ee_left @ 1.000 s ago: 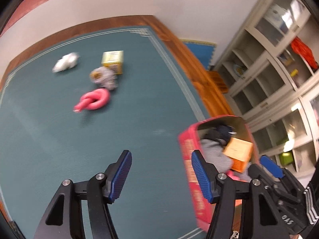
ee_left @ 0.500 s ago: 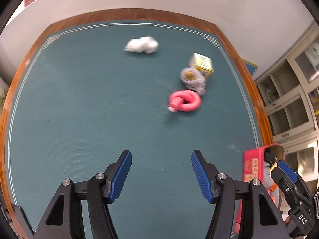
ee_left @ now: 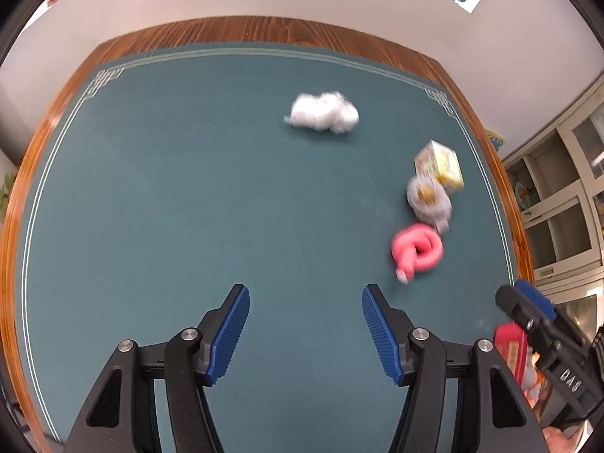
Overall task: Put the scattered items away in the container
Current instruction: 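Move both tools back over the table toward the bag and rolled sock, then grasp the white plastic bag with the left tool while the right tool grasps the rolled grey sock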
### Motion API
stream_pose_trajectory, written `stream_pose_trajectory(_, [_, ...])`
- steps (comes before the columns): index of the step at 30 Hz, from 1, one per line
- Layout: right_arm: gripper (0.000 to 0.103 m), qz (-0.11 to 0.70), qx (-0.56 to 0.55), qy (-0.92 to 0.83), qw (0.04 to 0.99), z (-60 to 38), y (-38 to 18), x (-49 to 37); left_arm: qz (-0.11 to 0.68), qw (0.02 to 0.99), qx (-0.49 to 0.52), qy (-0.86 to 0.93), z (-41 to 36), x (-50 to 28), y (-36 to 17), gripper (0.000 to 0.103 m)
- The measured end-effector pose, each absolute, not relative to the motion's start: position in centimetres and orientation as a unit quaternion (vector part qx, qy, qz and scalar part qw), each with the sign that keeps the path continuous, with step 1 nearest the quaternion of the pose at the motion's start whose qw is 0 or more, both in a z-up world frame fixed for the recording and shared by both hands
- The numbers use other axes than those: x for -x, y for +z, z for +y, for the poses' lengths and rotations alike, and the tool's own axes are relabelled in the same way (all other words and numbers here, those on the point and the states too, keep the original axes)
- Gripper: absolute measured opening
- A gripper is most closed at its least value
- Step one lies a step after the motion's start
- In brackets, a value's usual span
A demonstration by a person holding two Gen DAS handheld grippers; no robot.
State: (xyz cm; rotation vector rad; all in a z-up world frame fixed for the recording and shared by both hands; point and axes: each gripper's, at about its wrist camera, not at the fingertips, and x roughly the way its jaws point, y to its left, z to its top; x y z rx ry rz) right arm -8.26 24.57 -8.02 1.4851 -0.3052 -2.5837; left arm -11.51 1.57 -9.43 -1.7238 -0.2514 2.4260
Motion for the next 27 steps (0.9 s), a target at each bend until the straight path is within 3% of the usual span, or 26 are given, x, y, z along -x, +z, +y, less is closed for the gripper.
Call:
stream_pose_trajectory(19, [0.074,-0.118,-0.516,-0.848,0.031,24.6,-11.4,14.0,-0.026,0.148,0.546,0.824,4.7,27.8,-11.9,0.064])
stream_pose_trajectory(20, [0.074,-0.119,-0.518,-0.846,0.031,24.5,-11.7,14.4,-0.028,0.154,0.547,0.822,4.9,28.3,-12.1,0.065])
stream_pose_trajectory(22, [0.074,-0.120,-0.521,-0.845,0.032,24.3,-12.0,14.9,-0.032,0.163,0.548,0.819,5.3,29.2,-12.4,0.083])
stream_pose_trajectory(27, [0.074,-0.115,-0.520,-0.846,0.032,23.7,-12.6,15.8,-0.049,0.165,0.556,0.813,5.8,30.8,-13.7,0.084])
